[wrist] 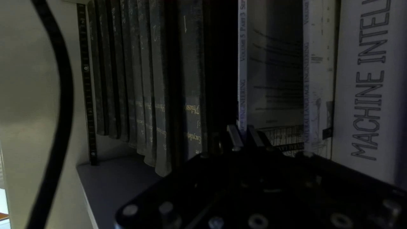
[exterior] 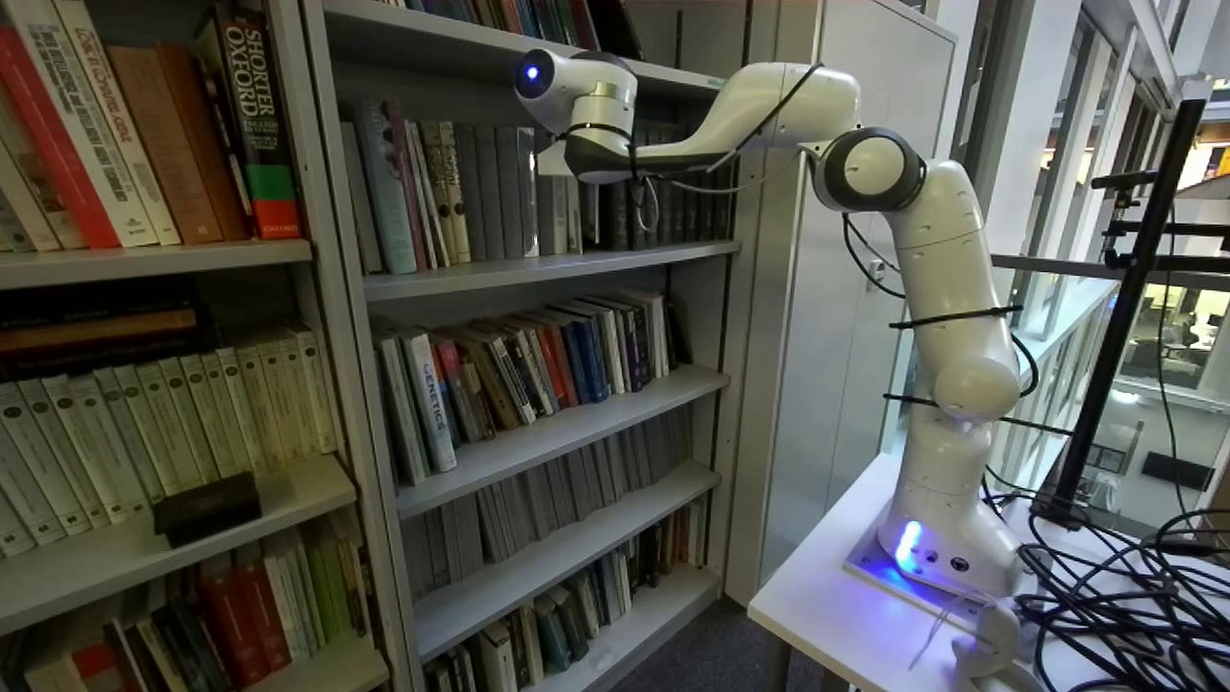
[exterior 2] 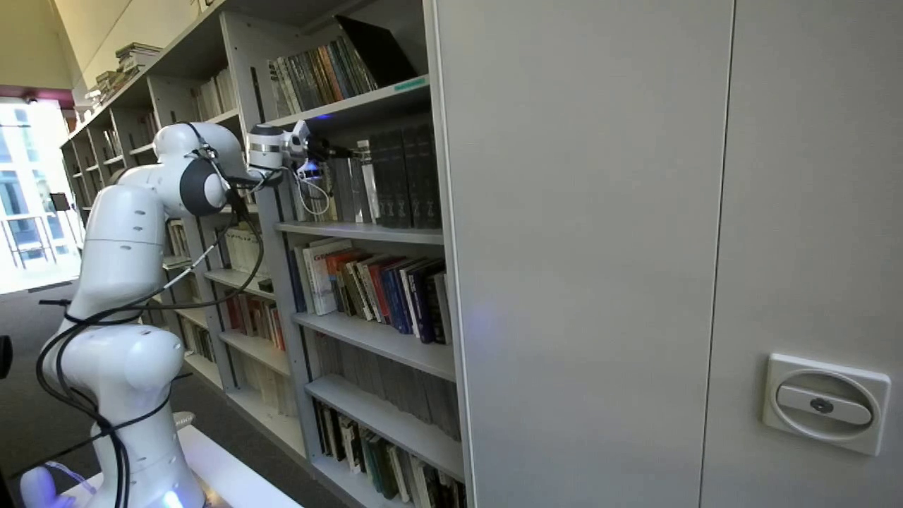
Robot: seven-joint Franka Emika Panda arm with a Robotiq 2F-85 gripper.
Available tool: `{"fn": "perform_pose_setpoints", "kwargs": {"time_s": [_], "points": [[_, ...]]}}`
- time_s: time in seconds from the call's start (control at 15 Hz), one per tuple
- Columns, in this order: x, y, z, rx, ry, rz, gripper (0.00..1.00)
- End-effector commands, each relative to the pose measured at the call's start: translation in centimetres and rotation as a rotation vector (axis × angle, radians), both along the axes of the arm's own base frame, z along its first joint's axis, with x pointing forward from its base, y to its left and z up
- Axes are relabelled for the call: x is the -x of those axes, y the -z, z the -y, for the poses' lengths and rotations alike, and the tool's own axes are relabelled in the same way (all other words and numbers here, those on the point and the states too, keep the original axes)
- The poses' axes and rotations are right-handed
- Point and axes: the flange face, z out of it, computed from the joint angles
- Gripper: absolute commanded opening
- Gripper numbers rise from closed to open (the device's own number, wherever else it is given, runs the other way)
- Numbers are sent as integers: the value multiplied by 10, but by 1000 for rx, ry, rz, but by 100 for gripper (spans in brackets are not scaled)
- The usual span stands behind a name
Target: Pick up two small books from the compartment of the book shelf and move them to the right.
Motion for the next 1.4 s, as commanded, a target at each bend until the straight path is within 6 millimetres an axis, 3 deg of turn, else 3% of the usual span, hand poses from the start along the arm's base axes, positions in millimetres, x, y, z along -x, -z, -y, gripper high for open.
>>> {"fn": "perform_pose_setpoints", "kwargs": {"time_s": [0.0, 0.67, 1.0, 1.33], "points": [[-10, -14, 4, 1, -5, 45, 2], [-36, 9, 12, 35, 0, -41, 2], [-41, 9, 22, 76, 10, -75, 2], [-40, 7, 17, 75, 0, -73, 2]]}}
